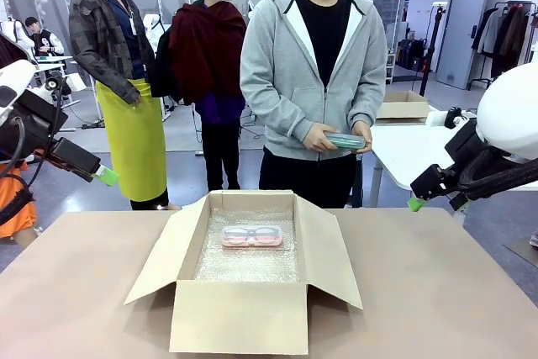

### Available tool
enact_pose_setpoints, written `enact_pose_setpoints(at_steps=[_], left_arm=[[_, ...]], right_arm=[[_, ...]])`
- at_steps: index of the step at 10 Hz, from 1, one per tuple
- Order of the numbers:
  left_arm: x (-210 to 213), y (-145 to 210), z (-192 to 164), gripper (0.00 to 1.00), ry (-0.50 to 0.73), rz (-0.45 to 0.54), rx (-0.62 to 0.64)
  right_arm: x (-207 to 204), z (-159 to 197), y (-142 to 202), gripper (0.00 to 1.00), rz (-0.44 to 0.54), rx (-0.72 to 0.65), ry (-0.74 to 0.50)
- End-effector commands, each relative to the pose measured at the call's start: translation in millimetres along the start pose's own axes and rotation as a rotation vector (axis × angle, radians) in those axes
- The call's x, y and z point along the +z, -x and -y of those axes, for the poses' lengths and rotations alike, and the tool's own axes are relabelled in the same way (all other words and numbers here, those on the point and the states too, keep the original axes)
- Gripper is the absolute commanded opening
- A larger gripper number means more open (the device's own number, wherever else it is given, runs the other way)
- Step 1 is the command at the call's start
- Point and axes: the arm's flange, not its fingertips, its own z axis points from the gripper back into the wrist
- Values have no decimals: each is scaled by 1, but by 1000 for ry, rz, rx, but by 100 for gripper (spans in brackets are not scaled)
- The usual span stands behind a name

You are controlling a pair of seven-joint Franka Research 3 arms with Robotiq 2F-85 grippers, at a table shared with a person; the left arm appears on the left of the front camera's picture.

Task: Pack the glasses set securely to prepare it for shipping.
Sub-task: Put the Glasses case from the right side of the table into the Package Box.

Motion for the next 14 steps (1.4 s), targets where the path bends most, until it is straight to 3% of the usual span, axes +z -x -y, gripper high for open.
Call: enact_pose_setpoints(at_steps=[1,14], left_arm=[[1,0,-1,100,17,18,-2],[1,0,-1,100,17,18,-2]], right_arm=[[-1,2,-1,100,12,10,2],[-1,2,-1,100,12,10,2]])
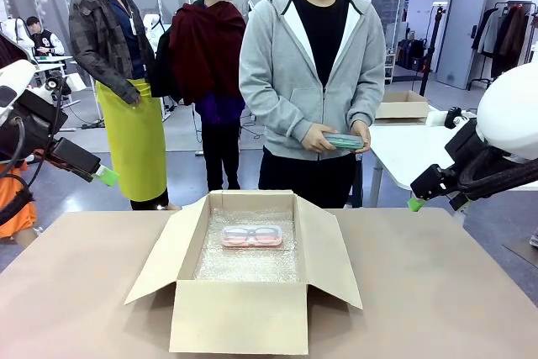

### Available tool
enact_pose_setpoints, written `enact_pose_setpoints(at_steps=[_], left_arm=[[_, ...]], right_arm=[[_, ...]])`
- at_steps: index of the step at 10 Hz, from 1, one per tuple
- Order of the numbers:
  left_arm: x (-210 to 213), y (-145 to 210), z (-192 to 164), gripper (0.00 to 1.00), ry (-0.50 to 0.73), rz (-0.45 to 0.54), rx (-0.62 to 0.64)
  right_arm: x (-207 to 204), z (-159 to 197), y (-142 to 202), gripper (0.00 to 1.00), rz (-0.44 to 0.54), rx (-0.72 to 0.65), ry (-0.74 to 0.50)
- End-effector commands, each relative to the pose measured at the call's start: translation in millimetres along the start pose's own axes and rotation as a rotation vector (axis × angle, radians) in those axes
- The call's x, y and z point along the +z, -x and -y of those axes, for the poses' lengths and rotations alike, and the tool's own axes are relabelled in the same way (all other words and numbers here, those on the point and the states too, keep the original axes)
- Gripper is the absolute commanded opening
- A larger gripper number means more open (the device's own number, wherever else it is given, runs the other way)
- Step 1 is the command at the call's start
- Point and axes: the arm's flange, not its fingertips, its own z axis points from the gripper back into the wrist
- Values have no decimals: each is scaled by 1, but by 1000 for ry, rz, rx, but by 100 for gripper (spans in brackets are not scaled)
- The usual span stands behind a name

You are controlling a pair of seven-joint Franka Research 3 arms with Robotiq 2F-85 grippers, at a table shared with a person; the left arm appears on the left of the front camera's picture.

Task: Pack the glasses set securely to prepare it for shipping.
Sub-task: Put the Glasses case from the right side of the table into the Package Box.

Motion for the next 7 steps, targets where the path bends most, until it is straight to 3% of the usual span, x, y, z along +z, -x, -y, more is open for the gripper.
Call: enact_pose_setpoints(at_steps=[1,7], left_arm=[[1,0,-1,100,17,18,-2],[1,0,-1,100,17,18,-2]], right_arm=[[-1,1,-1,100,12,10,2],[-1,1,-1,100,12,10,2]])
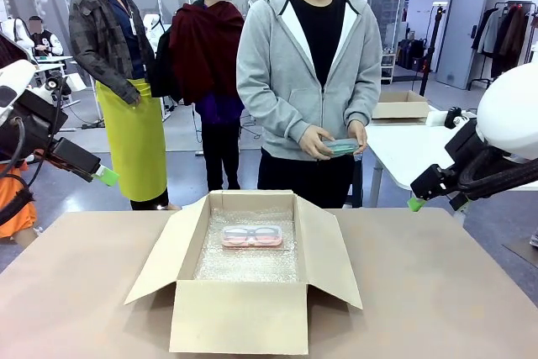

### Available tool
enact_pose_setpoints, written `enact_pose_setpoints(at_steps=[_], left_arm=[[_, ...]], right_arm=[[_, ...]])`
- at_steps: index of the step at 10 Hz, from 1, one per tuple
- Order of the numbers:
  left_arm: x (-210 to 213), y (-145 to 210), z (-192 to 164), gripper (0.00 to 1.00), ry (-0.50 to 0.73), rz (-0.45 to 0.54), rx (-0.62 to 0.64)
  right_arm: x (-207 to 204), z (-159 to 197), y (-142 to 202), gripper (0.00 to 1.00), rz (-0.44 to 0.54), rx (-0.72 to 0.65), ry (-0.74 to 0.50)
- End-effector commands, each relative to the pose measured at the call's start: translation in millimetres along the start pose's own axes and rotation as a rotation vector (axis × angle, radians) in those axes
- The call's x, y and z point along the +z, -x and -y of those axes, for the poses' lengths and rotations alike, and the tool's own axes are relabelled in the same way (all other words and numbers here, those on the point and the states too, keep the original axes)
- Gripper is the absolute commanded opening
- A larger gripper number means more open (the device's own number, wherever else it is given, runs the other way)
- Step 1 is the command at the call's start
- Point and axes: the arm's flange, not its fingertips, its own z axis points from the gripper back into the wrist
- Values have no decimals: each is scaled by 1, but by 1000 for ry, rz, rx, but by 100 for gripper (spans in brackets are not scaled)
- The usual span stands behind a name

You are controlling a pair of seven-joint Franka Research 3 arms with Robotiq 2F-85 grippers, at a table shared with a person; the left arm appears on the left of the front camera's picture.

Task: Pack the glasses set securely to prepare it for shipping.
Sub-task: Put the Glasses case from the right side of the table into the Package Box.

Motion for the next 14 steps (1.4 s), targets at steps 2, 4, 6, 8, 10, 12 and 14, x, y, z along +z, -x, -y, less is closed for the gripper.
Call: enact_pose_setpoints(at_steps=[2,4,6,8,10,12,14], left_arm=[[1,0,-1,100,17,18,-2],[1,0,-1,100,17,18,-2],[1,0,-1,100,17,18,-2],[1,0,-1,100,17,18,-2],[1,0,-1,100,17,18,-2],[1,0,-1,100,17,18,-2],[1,0,-1,100,17,18,-2]], right_arm=[[-1,1,-1,100,12,10,2],[-1,1,-1,100,12,10,2],[-1,1,-1,100,12,10,2],[-1,1,-1,100,12,10,2],[-1,1,-1,100,12,10,2],[-1,1,-1,100,12,10,2],[-1,1,-1,100,12,10,2]])
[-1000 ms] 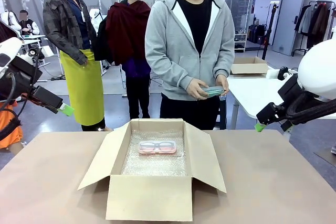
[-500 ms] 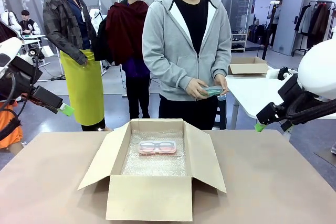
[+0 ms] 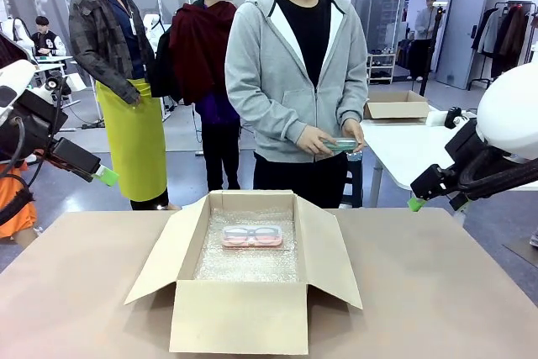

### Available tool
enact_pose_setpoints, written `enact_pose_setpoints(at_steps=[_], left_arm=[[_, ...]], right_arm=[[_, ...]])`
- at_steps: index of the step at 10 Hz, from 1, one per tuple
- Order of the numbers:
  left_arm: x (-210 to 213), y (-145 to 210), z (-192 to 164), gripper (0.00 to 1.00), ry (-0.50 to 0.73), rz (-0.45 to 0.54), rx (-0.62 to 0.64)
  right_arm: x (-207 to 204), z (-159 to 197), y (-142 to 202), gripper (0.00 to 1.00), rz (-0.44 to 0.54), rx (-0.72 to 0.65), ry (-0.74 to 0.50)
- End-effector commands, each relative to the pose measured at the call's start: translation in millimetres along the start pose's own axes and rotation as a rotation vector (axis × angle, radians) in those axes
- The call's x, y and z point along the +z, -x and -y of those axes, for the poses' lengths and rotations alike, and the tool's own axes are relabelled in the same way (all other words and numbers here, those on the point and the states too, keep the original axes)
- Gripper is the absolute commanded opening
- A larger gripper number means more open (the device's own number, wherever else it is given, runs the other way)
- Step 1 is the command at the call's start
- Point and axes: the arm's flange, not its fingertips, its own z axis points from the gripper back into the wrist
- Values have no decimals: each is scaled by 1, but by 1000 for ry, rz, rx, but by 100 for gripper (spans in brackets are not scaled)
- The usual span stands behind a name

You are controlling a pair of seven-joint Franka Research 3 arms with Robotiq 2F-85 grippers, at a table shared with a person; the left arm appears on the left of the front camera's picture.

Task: Pack the glasses set securely to prepare it for shipping.
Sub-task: Put the Glasses case from the right side of the table into the Package Box.

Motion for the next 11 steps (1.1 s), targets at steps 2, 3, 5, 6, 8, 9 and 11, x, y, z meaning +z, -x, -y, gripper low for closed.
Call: enact_pose_setpoints(at_steps=[2,3,5,6,8,9,11], left_arm=[[1,0,-1,100,17,18,-2],[1,0,-1,100,17,18,-2],[1,0,-1,100,17,18,-2],[1,0,-1,100,17,18,-2],[1,0,-1,100,17,18,-2],[1,0,-1,100,17,18,-2],[1,0,-1,100,17,18,-2]], right_arm=[[-1,1,-1,100,12,10,2],[-1,1,-1,100,12,10,2],[-1,1,-1,100,12,10,2],[-1,1,-1,100,12,10,2],[-1,1,-1,100,12,10,2],[-1,1,-1,100,12,10,2],[-1,1,-1,100,12,10,2]])
